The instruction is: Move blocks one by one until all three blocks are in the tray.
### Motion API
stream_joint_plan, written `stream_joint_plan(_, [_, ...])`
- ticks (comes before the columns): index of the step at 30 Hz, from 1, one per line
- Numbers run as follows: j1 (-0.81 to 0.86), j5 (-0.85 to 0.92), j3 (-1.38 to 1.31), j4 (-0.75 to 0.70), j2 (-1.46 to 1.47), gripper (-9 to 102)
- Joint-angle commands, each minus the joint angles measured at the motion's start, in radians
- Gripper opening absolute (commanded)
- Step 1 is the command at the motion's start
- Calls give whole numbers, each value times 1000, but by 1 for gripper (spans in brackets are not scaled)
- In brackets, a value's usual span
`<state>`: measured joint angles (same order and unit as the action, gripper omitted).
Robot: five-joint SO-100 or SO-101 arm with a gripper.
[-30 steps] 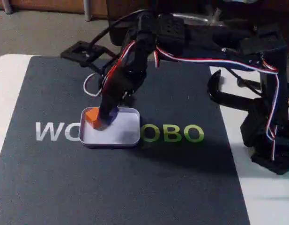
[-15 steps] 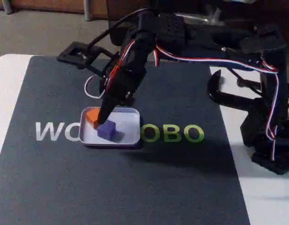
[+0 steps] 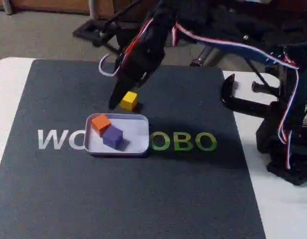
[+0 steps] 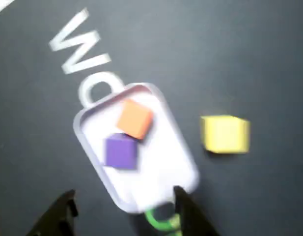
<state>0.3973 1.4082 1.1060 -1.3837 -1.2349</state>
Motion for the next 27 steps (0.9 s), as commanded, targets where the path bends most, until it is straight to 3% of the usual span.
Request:
stream_joint_plan(1, [32, 21, -41, -29, -87, 22])
stream_joint_plan(27, [270, 302, -48, 48, 92, 22])
